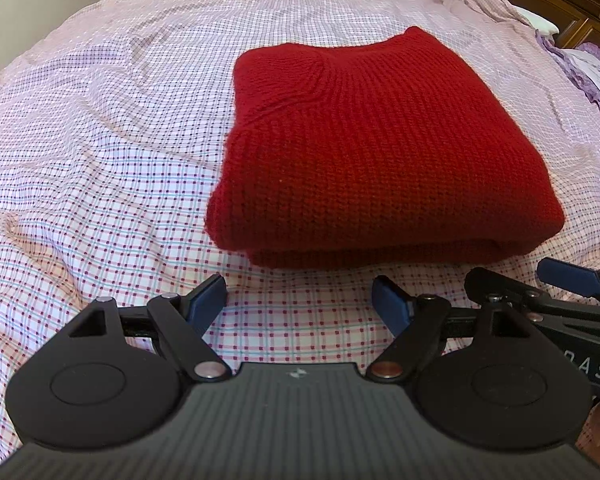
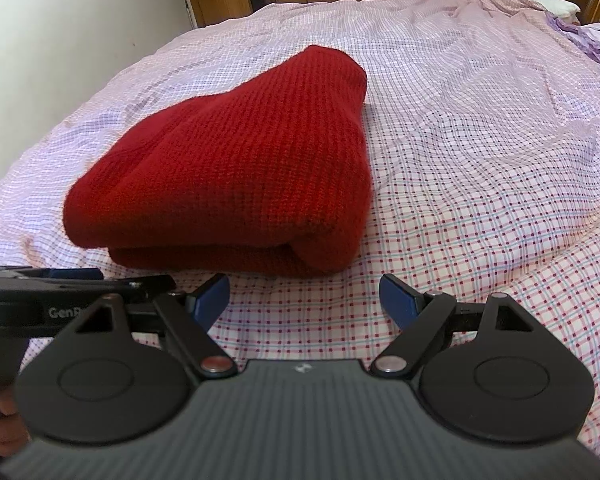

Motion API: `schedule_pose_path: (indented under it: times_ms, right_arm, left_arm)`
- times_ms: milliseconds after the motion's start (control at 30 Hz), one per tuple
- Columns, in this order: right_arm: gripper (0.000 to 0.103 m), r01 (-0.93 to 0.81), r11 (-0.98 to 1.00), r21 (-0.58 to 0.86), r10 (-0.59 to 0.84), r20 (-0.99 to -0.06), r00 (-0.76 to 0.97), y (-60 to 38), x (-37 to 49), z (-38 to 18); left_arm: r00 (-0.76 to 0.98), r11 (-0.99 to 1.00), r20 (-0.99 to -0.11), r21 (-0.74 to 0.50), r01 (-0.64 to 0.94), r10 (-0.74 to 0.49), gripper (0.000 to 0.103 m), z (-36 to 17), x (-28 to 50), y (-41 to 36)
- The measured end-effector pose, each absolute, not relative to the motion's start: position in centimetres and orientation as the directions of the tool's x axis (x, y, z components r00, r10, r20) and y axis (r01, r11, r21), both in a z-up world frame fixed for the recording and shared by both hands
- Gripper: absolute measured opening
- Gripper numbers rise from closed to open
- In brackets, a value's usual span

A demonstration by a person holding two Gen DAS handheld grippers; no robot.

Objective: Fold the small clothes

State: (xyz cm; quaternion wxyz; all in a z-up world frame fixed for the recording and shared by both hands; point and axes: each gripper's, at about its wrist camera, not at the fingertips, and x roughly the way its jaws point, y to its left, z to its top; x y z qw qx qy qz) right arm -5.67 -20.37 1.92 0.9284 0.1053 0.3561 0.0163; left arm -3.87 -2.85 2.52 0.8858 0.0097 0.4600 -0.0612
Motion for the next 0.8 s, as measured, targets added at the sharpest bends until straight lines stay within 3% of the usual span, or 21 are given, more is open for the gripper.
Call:
schedule_pose_path:
  times_ms: [800]
  right_arm:
    - [0.083, 0.046, 0.979, 0.2, 0.098, -0.654, 0.75, -20.39, -5.62, 2.38]
  left_arm:
    - [0.569, 0.992, -0.816, -0.039, 0.116, -0.099, 0.084, 2.49, -3.87, -2.93]
